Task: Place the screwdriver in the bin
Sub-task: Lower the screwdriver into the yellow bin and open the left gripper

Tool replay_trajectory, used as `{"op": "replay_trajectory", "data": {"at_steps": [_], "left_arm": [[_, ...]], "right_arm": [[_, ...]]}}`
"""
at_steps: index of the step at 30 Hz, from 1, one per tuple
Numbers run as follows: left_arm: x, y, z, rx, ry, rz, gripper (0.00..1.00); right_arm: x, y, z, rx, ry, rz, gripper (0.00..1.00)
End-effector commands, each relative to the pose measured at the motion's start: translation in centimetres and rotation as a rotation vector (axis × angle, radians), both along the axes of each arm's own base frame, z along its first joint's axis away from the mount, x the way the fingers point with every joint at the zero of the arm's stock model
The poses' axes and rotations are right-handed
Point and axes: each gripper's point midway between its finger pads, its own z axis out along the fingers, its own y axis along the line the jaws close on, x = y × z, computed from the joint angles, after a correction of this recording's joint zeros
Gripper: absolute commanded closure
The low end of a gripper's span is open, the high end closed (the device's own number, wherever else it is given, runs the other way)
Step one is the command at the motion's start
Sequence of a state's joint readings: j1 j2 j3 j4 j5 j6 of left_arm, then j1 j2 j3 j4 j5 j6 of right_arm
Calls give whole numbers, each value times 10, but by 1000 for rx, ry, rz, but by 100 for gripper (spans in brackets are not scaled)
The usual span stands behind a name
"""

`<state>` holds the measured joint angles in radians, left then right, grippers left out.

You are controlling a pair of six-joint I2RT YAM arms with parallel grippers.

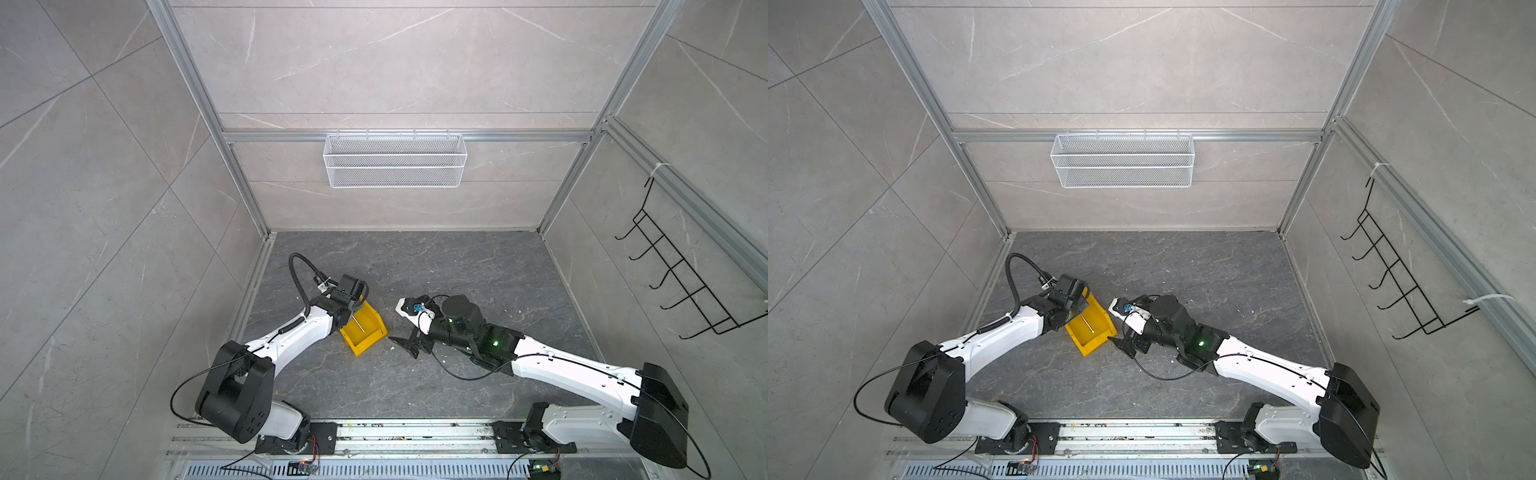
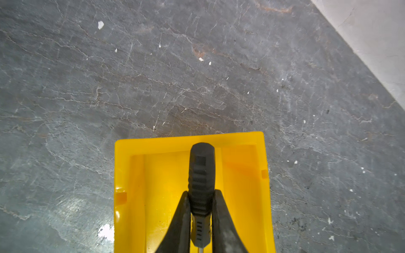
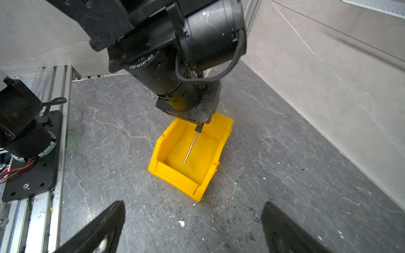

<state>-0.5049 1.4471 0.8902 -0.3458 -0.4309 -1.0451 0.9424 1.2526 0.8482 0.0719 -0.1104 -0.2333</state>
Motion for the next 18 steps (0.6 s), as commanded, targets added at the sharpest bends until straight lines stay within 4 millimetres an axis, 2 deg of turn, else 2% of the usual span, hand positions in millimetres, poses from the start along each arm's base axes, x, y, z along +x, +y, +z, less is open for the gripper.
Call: {"op": "replay_trajectory", "data": {"at_steps": [1,5,6,12,14,16,18], "left_arm": [[2,-1,-4,-6,-3,-3,100],[0,0,-8,-3,7,1,100],[-1,1,-8,-2,9,5,97],[-2,5,0,3,-4,17,67],[-2,6,6,6,-18,12,60],[-2,5,15,3,-35,2,47],[-1,5,24,2,-54,-9,39]], "right_arm": [[2,-3,-2,-16,-11,-25,1],[4,-2,-2,-15,-14,-33,1],[5,-3,-2,-16,-14,-35,1],[6,-3,1,-8,-25,-41,1],[6,-4,2,-4,-26,-43,1],[5,-4,5,7,-33,-40,1],[2,-4,8,19,-35,-29,1]]}}
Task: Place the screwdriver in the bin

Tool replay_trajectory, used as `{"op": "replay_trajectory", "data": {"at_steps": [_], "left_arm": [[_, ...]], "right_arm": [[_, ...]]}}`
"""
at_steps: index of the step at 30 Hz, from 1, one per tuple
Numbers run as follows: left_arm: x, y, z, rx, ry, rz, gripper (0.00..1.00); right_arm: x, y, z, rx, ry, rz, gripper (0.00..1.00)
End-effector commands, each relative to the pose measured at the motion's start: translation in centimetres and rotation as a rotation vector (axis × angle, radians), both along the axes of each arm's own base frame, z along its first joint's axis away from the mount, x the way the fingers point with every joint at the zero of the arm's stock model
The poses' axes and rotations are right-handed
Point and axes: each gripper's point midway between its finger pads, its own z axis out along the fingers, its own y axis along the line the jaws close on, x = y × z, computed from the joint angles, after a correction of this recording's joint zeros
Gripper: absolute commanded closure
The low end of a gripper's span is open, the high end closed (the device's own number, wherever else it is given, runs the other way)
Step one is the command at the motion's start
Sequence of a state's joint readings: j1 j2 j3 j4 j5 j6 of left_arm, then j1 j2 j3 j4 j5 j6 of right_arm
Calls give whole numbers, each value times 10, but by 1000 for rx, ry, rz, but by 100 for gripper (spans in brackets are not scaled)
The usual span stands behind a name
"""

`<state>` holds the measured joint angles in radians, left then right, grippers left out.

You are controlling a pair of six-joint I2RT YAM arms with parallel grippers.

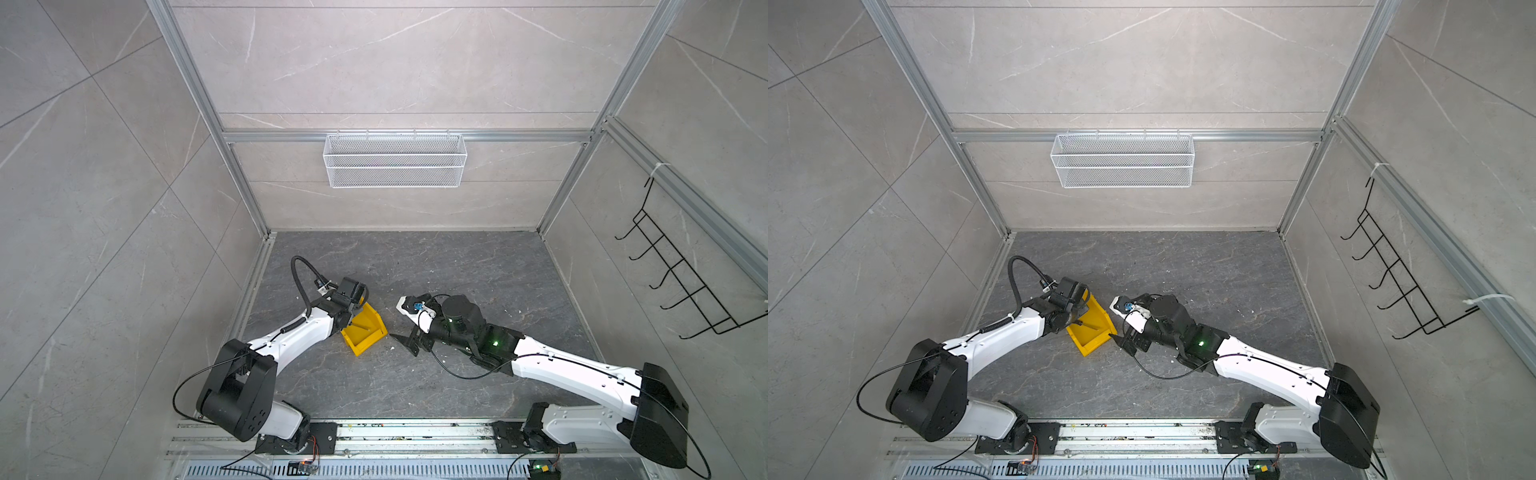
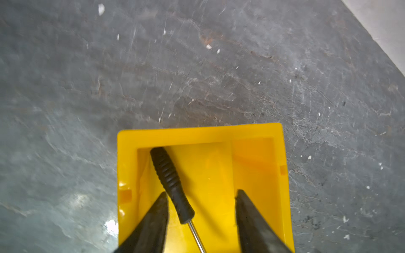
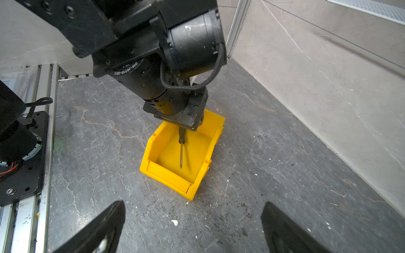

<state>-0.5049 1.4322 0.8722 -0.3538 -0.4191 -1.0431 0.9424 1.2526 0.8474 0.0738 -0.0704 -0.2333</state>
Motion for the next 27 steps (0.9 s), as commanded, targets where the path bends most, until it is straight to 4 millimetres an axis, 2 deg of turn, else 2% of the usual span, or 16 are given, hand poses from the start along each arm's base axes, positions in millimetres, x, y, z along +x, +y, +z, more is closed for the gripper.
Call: {"op": "replay_trajectory", "data": {"at_steps": [1,7,13,16,19,21,23,27], "left_arm": [[5,4,32,4,-77,-7,35],[10,6,63,40,-151,-56,8],[22,39,91,164,-220,-60,1],[30,59,104,228,-270,-77,0],[36,74,113,302,-321,-136,0],[39,73,115,341,-356,-227,0],[41,76,116,405,-395,-279,0],[38,98,103,523,-387,-287,1]], "right_arm": [[-6,0,9,31,-21,19,1],[-14,-3,8,2,-16,55,1],[-12,-16,10,-19,-36,28,1],[-5,-28,12,-3,-42,-17,1],[10,-47,14,46,-36,-94,1],[24,-64,16,94,-30,-172,1],[45,-90,17,148,-31,-302,1],[78,-147,10,171,-45,-560,1]]}}
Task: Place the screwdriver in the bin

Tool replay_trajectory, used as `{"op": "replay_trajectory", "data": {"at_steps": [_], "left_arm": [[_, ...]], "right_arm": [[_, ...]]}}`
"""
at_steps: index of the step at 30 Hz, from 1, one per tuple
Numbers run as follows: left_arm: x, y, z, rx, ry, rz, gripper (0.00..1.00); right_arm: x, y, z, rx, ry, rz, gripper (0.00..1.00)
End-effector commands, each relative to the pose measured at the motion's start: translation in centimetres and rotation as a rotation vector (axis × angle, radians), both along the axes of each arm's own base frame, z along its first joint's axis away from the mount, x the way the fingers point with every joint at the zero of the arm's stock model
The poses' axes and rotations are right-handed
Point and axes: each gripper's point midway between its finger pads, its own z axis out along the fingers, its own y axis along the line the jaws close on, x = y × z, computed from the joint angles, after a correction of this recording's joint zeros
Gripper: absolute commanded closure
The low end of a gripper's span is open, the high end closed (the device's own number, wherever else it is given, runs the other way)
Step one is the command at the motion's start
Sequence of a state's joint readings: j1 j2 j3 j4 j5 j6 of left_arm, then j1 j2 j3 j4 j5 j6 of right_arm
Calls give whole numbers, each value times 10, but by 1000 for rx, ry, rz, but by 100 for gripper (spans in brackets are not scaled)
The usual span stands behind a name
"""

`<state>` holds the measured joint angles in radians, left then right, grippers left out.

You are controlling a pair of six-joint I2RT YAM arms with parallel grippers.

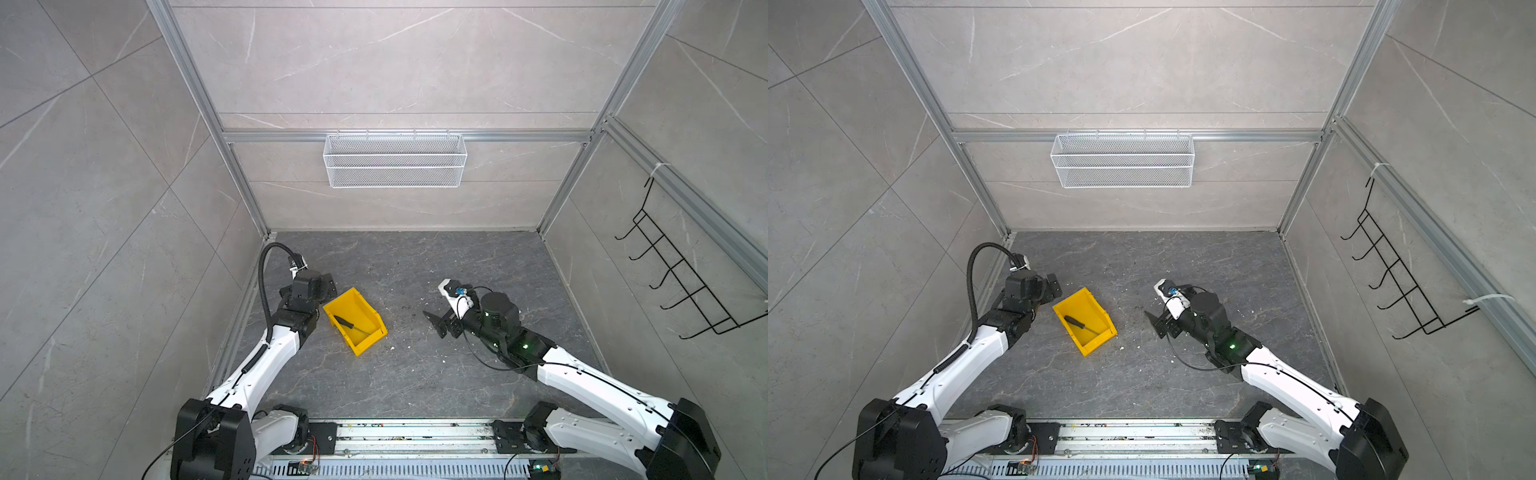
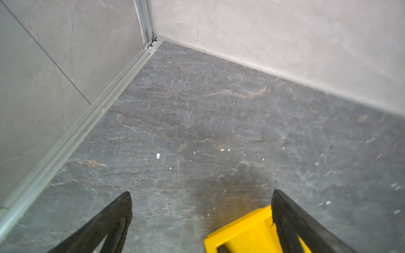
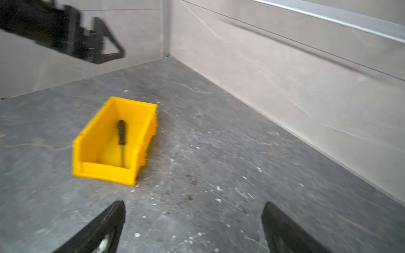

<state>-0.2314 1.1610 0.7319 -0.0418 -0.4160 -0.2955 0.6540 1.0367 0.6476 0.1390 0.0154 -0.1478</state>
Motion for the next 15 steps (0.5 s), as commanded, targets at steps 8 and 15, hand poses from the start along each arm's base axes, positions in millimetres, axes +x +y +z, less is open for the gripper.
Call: {"op": "replay_trajectory", "data": {"at_steps": [8,15], "left_arm": [[-3,58,-22,135,-163,56,0],[-13,51,-58,146,-157,-48,0]], "right_arm": [[38,-140,-17,43,-99,-625,1],[41,-203,-49,60,-87,-870,1]]}}
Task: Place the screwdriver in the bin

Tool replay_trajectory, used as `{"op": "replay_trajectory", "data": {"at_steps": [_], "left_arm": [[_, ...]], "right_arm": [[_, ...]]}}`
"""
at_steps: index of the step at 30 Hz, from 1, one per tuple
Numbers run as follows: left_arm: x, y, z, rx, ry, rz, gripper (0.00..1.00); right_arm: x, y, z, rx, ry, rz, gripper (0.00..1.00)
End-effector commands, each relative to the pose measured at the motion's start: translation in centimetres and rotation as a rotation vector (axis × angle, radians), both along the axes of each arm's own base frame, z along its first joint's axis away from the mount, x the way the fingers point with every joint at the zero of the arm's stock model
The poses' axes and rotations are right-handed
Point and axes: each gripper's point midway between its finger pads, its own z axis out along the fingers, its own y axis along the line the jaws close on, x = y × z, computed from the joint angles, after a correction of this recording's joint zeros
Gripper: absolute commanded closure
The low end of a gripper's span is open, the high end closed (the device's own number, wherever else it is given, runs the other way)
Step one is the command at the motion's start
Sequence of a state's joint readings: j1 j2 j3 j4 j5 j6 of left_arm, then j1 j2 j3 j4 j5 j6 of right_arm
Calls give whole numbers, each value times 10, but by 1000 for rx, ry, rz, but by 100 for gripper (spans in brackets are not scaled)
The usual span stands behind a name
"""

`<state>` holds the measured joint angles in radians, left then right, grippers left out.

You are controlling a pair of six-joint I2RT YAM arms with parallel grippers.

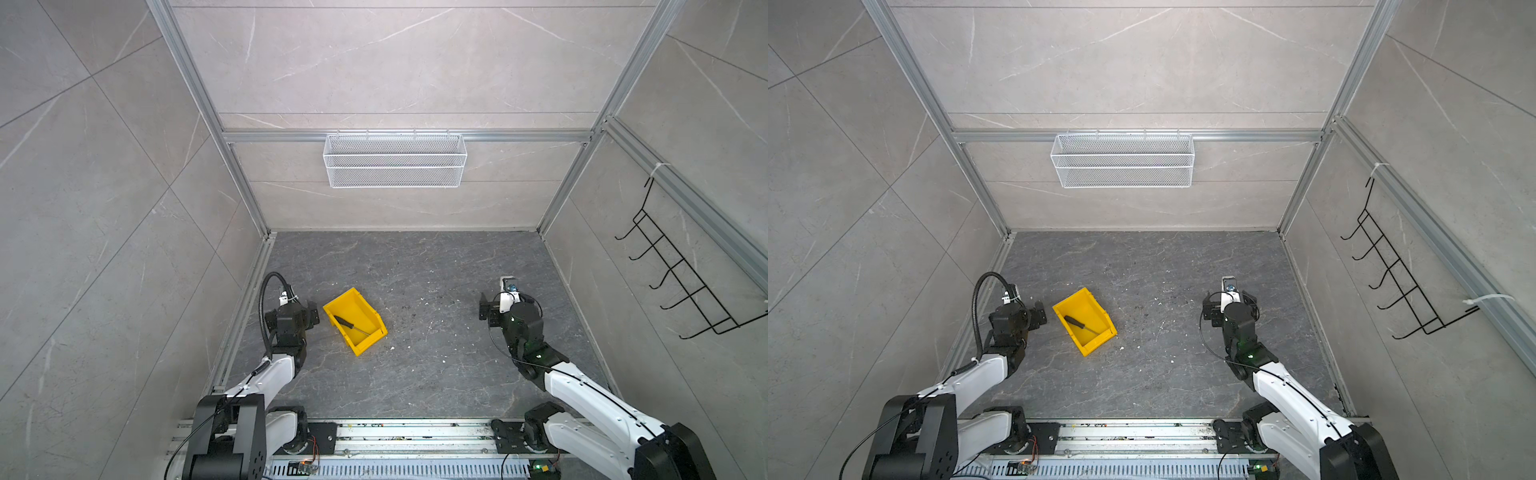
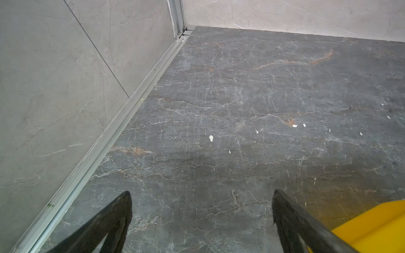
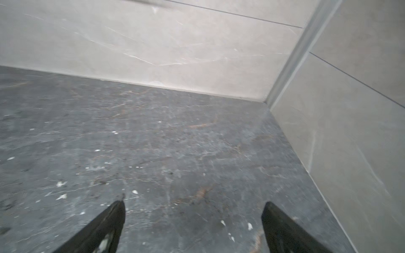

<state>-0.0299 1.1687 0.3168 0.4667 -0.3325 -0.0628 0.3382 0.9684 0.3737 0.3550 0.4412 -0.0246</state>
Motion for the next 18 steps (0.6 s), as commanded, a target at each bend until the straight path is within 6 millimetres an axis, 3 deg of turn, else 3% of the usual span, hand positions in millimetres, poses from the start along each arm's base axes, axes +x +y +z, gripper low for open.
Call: {"op": "replay_trajectory", "data": {"at_steps": [1,11,18], "left_arm": [[17,-10,19,-7,-118,-87,0],[39,-14,5,-80,-111,-179,0],[50,-18,-16,-88,-89,-217,0]], "right_arm": [[5,-22,0,39,-61,-120,1],[30,-26,-45,47,-37,-101,1],[43,-20,-60,50,-4,-47,1]]}}
